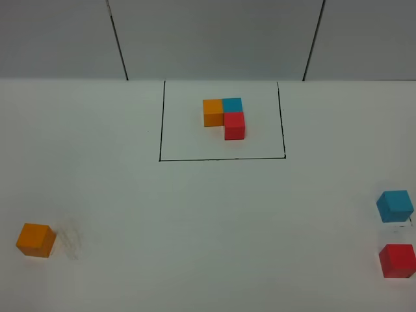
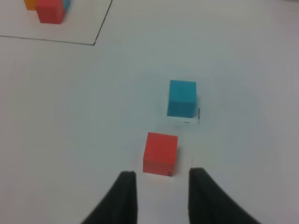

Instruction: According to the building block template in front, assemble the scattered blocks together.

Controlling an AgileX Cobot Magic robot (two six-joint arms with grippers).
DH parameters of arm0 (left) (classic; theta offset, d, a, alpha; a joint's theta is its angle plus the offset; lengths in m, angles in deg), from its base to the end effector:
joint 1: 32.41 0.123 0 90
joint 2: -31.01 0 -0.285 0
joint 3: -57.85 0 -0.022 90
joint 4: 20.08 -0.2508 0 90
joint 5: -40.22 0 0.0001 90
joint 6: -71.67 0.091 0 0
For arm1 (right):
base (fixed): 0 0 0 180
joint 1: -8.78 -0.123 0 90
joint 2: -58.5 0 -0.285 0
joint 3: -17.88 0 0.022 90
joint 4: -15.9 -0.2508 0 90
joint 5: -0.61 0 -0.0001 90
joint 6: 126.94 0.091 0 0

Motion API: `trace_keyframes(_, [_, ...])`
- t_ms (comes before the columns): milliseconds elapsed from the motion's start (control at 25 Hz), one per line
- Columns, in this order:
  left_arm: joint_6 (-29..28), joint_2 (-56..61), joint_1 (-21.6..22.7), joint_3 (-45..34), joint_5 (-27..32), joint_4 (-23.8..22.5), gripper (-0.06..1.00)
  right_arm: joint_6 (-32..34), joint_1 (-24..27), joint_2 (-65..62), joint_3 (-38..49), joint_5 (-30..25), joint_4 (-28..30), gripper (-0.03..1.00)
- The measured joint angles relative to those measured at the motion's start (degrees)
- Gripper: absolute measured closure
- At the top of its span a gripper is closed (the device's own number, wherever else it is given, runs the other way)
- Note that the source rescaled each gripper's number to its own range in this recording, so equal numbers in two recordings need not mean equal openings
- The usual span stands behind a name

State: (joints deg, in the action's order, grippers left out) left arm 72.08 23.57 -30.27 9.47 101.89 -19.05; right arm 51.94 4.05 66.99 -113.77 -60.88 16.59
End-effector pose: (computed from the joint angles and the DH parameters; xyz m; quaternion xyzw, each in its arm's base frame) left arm -0.0067 -0.0017 0.2769 -0.0124 0.8547 0.0026 0.5189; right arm -0.0038 -0.0013 0.2774 -0.0436 0.8575 0.0101 0.5125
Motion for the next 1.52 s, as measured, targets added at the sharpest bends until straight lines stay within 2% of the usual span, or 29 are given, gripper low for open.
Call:
trace_keyframes(240, [0.0, -0.2, 0.0, 0.0, 0.0, 0.0, 0.71, 0.0, 0.0, 0.0, 0.0, 0.0, 0.0, 0.97])
trace_keyframes(320, [-0.4, -1.8, 0.0, 0.0, 0.1, 0.0, 0.68, 0.0, 0.0, 0.0, 0.0, 0.0, 0.0, 0.97])
trace_keyframes(400, [-1.4, -5.3, 0.0, 0.8, 0.6, 0.0, 0.59, 0.0, 0.0, 0.0, 0.0, 0.0, 0.0, 0.97])
trace_keyframes(600, [-5.2, -23.5, 0.0, 5.9, 1.0, 0.0, 0.20, 0.0, 0.0, 0.0, 0.0, 0.0, 0.0, 0.97])
trace_keyframes(720, [-5.0, -36.4, 0.0, 10.5, 0.9, 0.0, 0.08, 0.0, 0.0, 0.0, 0.0, 0.0, 0.0, 0.97])
trace_keyframes(880, [-3.3, -50.7, 0.0, 16.5, 0.3, 0.0, 0.07, 0.0, 0.0, 0.0, 0.0, 0.0, 0.0, 0.97])
trace_keyframes(1040, [-2.7, -60.8, 0.0, 19.1, -2.6, 0.0, 0.08, 0.0, 0.0, 0.0, 0.0, 0.0, 0.0, 0.97])
trace_keyframes(1520, [-0.4, -77.8, 0.0, 19.3, -12.7, 0.0, 0.15, 0.0, 0.0, 0.0, 0.0, 0.0, 0.0, 0.97])
